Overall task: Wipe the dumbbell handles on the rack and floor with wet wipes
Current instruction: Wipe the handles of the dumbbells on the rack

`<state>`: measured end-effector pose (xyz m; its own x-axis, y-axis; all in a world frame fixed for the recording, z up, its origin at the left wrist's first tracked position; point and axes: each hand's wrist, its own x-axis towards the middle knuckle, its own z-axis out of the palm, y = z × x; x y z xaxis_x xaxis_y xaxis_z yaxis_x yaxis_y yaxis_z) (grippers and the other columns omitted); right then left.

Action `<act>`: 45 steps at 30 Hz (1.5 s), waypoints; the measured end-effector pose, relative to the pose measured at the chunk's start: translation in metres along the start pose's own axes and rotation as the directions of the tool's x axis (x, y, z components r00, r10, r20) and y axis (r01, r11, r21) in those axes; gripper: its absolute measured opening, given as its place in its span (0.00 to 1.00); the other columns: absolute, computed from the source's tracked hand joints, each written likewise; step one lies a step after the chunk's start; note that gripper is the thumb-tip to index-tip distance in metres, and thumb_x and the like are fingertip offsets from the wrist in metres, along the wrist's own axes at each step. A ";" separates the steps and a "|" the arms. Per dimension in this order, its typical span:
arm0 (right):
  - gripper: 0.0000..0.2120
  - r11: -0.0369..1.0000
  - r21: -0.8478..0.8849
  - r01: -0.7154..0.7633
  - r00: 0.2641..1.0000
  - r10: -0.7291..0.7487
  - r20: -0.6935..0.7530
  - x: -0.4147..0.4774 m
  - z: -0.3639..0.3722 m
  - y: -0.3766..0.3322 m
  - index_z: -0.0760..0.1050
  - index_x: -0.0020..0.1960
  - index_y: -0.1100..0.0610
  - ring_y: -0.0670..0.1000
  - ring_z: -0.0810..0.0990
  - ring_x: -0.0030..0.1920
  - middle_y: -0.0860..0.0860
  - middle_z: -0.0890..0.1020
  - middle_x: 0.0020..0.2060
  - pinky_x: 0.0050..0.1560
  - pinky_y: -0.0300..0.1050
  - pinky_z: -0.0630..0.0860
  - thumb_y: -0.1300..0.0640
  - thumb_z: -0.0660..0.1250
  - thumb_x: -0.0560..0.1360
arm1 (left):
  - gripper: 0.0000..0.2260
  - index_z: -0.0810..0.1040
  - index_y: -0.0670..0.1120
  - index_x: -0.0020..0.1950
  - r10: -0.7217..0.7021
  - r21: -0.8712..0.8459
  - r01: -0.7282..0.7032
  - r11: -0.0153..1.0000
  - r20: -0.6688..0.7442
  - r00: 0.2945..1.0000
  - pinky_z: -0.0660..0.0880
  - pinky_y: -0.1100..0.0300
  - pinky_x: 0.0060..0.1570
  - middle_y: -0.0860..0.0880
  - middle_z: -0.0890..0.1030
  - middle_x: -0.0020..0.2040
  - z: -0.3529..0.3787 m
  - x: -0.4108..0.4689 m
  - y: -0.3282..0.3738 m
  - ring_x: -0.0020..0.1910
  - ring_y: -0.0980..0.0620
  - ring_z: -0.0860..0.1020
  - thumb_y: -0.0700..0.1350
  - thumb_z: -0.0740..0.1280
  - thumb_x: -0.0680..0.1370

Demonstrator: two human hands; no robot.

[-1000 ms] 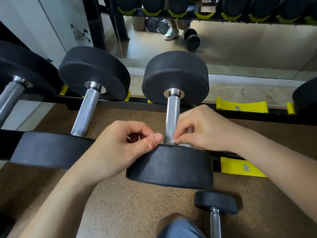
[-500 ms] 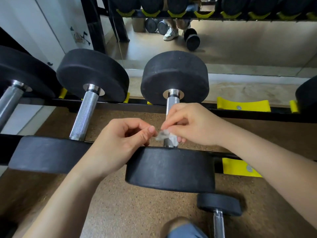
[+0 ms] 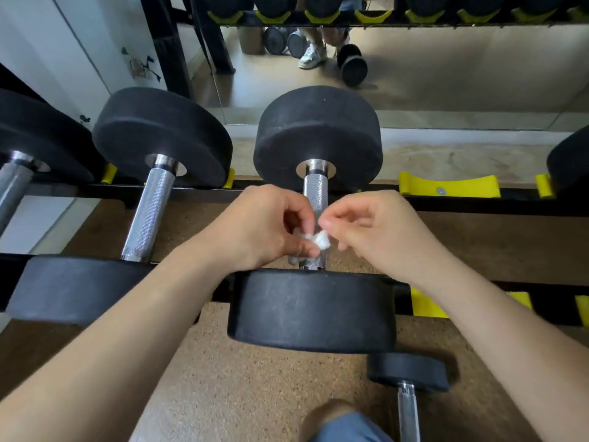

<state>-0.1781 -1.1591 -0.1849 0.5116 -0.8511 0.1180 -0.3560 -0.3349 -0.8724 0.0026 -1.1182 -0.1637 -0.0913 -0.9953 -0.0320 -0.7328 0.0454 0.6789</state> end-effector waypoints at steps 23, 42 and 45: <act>0.08 0.921 -0.064 0.385 0.796 -0.366 -0.481 -0.093 0.035 0.014 0.83 0.51 0.58 0.49 0.80 0.47 0.54 0.79 0.46 0.47 0.41 0.74 0.60 0.68 0.74 | 0.04 0.86 0.51 0.39 0.403 0.283 -0.499 0.819 0.335 0.852 0.69 0.74 0.40 0.60 0.78 0.36 0.001 0.017 0.018 0.37 0.66 0.77 0.42 0.77 0.68; 0.13 0.924 0.357 -0.140 0.990 0.138 0.031 -0.025 0.005 0.018 0.81 0.46 0.49 0.45 0.81 0.38 0.48 0.83 0.39 0.42 0.40 0.77 0.67 0.71 0.72 | 0.06 0.87 0.52 0.42 0.467 0.280 -0.560 0.780 0.335 0.818 0.74 0.66 0.43 0.57 0.78 0.40 -0.006 0.017 0.001 0.40 0.61 0.77 0.42 0.76 0.69; 0.12 0.930 0.356 -0.085 0.952 0.181 -0.246 -0.033 0.015 0.023 0.82 0.43 0.50 0.43 0.80 0.38 0.45 0.83 0.36 0.41 0.37 0.74 0.66 0.67 0.73 | 0.06 0.86 0.52 0.40 0.456 0.344 -0.582 0.737 0.383 0.803 0.76 0.62 0.40 0.58 0.77 0.39 -0.005 0.021 0.007 0.38 0.60 0.77 0.41 0.75 0.68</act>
<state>-0.1917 -1.1326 -0.2157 0.2299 -0.9706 0.0710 -0.0961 -0.0952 -0.9908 -0.0011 -1.1395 -0.1554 -0.6657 -0.7462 0.0031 -0.7187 0.6423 0.2663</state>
